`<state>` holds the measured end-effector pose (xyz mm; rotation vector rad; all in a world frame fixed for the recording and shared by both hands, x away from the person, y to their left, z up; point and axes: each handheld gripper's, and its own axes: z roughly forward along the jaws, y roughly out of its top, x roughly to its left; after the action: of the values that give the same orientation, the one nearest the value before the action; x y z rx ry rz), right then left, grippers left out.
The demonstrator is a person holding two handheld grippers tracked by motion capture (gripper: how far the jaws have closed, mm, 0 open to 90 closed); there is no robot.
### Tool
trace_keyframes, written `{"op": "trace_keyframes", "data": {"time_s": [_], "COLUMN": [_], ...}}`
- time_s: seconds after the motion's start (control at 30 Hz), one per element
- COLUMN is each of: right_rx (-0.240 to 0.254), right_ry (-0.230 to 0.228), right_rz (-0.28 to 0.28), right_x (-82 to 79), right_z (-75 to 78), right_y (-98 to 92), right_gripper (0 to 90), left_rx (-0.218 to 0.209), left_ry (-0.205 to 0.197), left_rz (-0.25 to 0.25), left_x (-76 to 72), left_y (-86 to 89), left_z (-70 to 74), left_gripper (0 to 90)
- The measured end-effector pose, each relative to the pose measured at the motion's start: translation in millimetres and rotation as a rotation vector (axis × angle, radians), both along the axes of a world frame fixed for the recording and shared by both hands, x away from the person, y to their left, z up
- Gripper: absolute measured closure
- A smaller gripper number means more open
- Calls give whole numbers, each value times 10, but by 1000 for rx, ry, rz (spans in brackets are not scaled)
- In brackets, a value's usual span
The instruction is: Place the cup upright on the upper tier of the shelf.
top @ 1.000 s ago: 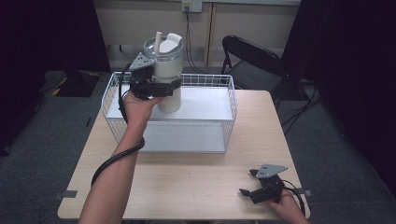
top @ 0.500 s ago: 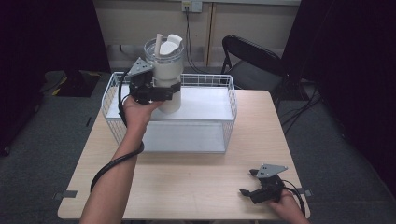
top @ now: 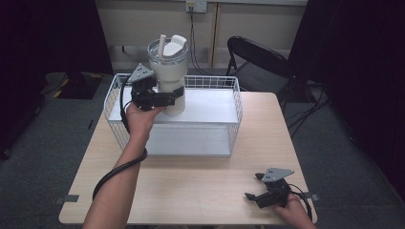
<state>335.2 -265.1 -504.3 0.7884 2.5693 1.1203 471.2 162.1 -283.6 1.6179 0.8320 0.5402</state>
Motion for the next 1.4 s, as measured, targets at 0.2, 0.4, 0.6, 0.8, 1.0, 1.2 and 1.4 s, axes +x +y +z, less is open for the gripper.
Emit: {"op": "trace_keyframes", "data": {"time_s": [0.2, 0.4, 0.6, 0.8, 1.0, 1.2, 1.4], "right_rx": [0, 0, 0, 0, 0, -1, -1], "right_ry": [0, 0, 0, 0, 1, 1, 1], "right_rz": [0, 0, 0, 0, 0, 0, 0], "right_x": [0, 0, 0, 1, 0, 0, 0], "right_z": [0, 0, 0, 0, 0, 0, 0], "right_y": [0, 0, 0, 0, 0, 0, 0], "right_gripper": [117, 117, 117, 117, 117, 117, 117], "left_rx": [10, 39, 82, 63, 87, 93, 90], "left_ry": [9, 27, 32, 55, 59, 74, 82], "left_rz": [-4, -6, -2, -31, -56, -73, -91], "left_x": [-9, -38, -126, -231, -373, -530, -722], "left_y": [19, 45, 80, 179, 222, 284, 331], "left_z": [-36, -102, -160, -184, -194, -264, -390], "left_gripper": [70, 82, 108, 134, 128, 126, 130]}}
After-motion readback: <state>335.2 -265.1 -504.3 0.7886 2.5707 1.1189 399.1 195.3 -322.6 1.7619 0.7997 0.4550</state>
